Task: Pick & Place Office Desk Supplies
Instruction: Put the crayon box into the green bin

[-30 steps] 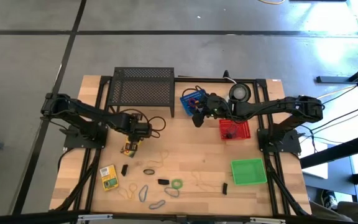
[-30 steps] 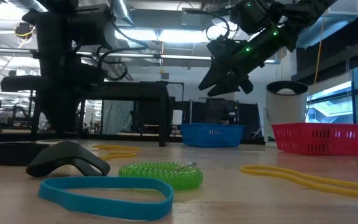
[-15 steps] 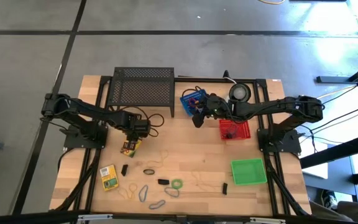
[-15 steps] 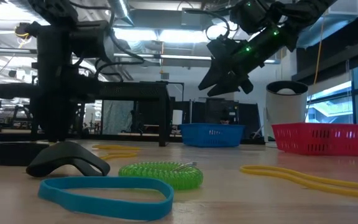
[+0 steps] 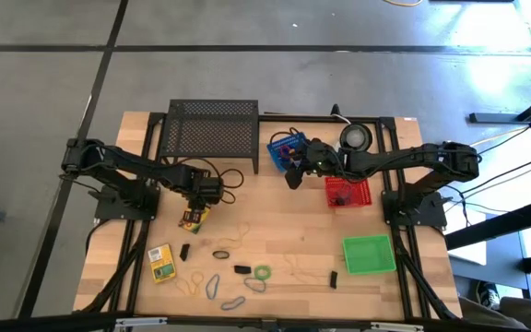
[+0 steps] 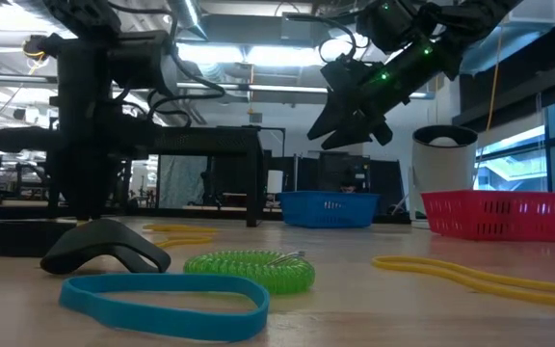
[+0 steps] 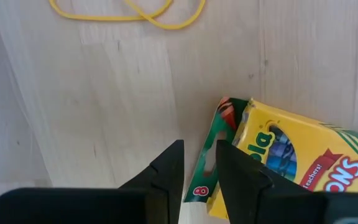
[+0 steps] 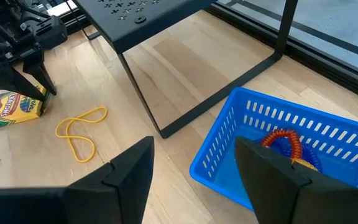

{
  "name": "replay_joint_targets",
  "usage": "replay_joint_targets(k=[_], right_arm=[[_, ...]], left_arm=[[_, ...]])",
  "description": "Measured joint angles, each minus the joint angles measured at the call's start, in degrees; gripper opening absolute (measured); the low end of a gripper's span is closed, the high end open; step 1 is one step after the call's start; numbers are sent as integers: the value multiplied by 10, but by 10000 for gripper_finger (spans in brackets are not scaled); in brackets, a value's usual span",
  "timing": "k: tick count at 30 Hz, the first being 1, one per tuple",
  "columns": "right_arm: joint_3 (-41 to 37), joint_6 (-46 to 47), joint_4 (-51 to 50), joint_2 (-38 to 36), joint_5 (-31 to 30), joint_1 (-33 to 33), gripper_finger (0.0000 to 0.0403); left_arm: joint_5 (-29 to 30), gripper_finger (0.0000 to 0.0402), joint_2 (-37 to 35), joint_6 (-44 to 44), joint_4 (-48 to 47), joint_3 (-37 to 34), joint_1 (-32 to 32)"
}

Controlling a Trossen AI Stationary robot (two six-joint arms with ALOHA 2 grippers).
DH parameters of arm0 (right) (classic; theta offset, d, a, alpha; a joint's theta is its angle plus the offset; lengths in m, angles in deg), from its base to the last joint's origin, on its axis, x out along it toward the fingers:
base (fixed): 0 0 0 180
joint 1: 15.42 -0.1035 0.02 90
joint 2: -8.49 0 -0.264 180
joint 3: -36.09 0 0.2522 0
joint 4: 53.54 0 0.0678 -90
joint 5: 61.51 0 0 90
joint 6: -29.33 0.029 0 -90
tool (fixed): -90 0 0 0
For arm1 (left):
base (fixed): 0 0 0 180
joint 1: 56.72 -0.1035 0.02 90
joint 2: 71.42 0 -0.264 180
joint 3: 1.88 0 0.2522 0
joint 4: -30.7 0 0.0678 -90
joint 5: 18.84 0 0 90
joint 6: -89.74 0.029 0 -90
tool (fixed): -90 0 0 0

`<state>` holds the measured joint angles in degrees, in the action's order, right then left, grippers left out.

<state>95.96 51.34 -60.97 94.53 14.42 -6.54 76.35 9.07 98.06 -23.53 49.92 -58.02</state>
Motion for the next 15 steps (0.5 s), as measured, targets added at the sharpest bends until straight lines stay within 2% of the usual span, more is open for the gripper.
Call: replay_joint_targets(k=[15], right_arm=[[0, -2, 0, 0, 0, 0, 223]], left_arm=[[-1, 80, 42, 18, 7, 3, 0]])
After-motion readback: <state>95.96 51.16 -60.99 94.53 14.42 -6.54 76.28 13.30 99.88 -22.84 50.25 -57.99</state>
